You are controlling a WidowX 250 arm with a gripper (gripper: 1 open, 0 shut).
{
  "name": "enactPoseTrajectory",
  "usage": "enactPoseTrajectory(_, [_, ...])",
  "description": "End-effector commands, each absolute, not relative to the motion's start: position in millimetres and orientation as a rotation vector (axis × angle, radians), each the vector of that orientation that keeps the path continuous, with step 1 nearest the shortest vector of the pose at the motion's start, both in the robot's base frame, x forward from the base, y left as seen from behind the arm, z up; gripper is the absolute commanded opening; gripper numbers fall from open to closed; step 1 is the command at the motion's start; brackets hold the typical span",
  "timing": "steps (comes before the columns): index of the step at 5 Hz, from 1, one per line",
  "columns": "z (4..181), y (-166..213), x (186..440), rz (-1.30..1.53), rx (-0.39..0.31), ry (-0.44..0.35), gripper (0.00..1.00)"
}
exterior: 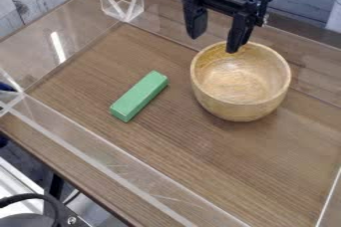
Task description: Put the green block in the brown bowl
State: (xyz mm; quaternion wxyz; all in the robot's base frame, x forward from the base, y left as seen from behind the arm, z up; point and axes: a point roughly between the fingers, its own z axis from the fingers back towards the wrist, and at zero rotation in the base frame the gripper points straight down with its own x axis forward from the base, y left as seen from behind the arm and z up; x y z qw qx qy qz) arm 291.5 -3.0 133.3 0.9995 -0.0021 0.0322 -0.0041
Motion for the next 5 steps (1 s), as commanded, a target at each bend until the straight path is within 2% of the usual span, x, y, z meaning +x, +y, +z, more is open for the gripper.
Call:
enactPoseTrajectory(1, [125.2, -0.5, 288.2, -0.015, -0.003, 0.086, 1.00])
enactPoseTrajectory(2, [119.1, 13.0, 270.5, -0.034, -0.004, 0.097, 1.00])
enactPoseTrajectory(3, [114.1, 33.5, 248.0, -0.027, -0.010, 0.068, 1.00])
enactPoseTrajectory(5, [96.7, 73.1, 230.8, -0.026, 0.004, 0.056, 1.00])
